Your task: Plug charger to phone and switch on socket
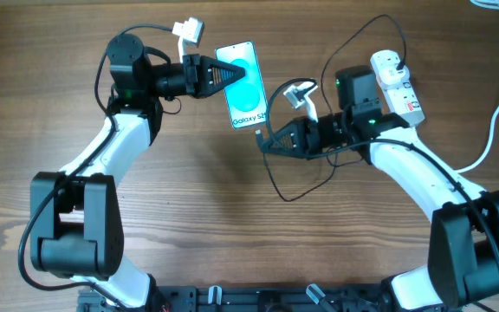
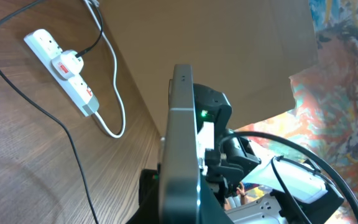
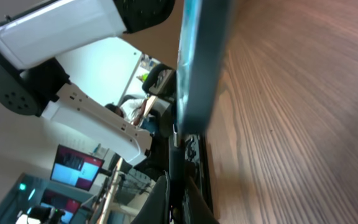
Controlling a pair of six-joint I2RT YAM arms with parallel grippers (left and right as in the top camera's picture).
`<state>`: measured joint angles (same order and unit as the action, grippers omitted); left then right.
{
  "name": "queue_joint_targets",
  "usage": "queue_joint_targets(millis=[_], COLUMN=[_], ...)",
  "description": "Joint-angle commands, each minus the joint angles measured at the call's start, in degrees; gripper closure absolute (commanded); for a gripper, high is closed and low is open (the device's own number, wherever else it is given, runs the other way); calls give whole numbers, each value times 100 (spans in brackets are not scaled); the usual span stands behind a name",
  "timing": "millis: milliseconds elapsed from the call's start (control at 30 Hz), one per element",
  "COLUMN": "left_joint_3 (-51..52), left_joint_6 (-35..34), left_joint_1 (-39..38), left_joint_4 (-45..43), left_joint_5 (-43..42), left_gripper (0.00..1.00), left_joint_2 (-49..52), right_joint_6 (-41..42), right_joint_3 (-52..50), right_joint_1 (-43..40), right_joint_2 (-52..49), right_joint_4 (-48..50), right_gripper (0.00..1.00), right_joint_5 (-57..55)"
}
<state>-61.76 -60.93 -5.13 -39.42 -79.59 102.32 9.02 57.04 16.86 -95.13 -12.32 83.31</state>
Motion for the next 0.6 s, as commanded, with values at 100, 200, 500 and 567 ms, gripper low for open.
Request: queue_joint_targets(millis=[100, 200, 500, 567], left_joint_3=[-70, -70, -70, -70], left_joint_6=[52, 70, 157, 157], left_joint_1=[-28, -28, -103, -103], left_joint_4=[-20, 52, 131, 129], left_joint_5=[-103, -140, -199, -199], left_gripper=[96, 96, 96, 96], left_joint_2=[-52, -52, -52, -52], right_joint_6=[162, 337, 627, 651], right_joint_3=[22, 22, 22, 22], right_joint_1=[59, 59, 59, 59], right_joint_2=[85, 85, 85, 85], right_joint_4=[179, 424, 584, 581], right_gripper=[96, 96, 96, 96], right_joint_5=[-94, -103, -251, -254])
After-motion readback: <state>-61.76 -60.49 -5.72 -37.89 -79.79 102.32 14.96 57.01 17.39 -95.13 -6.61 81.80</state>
